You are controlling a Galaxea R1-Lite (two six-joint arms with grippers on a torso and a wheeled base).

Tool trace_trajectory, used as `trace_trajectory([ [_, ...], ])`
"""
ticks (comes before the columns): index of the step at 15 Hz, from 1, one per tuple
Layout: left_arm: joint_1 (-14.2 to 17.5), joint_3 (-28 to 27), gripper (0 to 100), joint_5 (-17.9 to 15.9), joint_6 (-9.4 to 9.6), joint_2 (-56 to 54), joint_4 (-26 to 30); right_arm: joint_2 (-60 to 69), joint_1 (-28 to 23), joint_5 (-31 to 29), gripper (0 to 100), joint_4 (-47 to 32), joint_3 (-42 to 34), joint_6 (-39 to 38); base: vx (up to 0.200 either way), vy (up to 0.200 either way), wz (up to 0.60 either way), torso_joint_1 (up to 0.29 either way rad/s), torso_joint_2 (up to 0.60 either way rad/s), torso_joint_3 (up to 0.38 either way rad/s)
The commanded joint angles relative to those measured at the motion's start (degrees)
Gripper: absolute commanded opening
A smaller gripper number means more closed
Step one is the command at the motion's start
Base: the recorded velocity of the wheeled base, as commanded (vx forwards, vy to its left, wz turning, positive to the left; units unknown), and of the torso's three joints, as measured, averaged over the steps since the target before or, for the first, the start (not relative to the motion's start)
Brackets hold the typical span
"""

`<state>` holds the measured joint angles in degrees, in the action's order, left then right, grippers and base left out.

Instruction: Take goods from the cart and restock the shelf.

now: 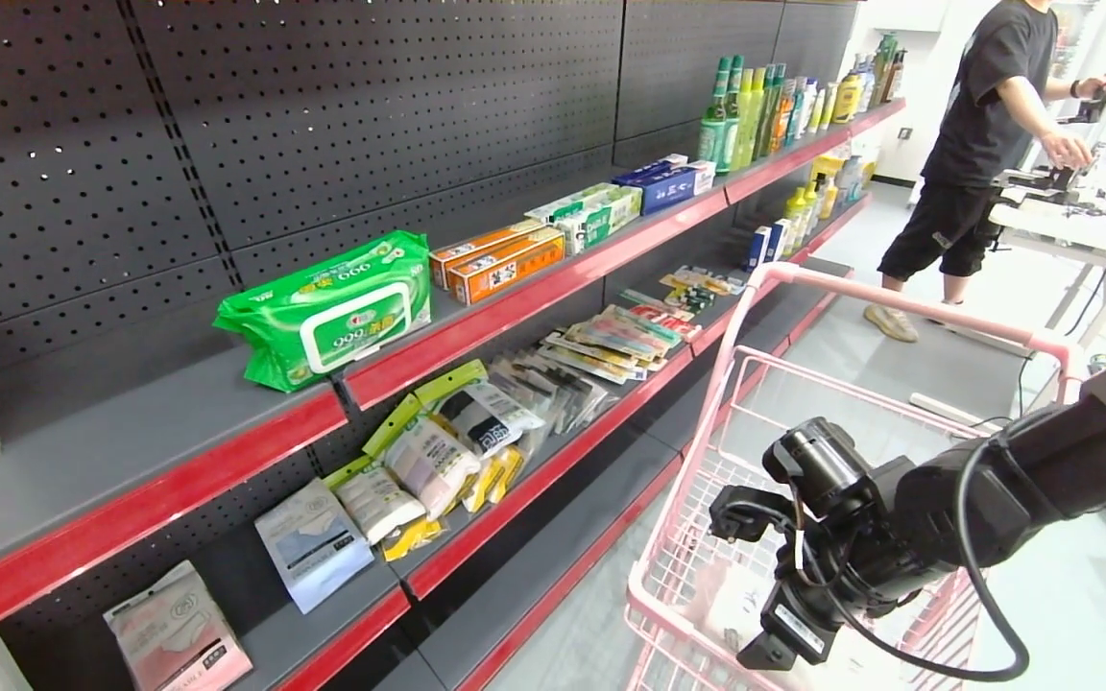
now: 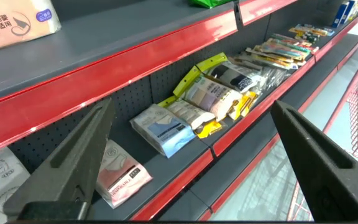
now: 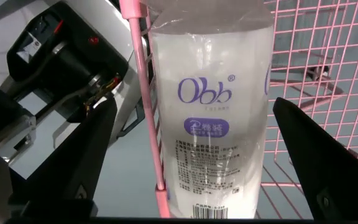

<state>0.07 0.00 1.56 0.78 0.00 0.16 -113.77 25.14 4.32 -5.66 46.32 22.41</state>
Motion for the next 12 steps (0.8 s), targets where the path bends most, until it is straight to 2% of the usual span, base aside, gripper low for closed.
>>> trace_trajectory([
  [1,0.0,0.0,100,0.0,0.01,0.0,0.0,-2.3,0.0,0.1,100,0.2,0.2,0.0,0.000,0.000,0.00,0.000,0.00,0.000],
  [12,0.0,0.0,100,0.0,0.01,0.0,0.0,-7.1,-4.1,0.3,100,2.1,3.1,1.0,0.000,0.000,0.00,0.000,0.00,0.000],
])
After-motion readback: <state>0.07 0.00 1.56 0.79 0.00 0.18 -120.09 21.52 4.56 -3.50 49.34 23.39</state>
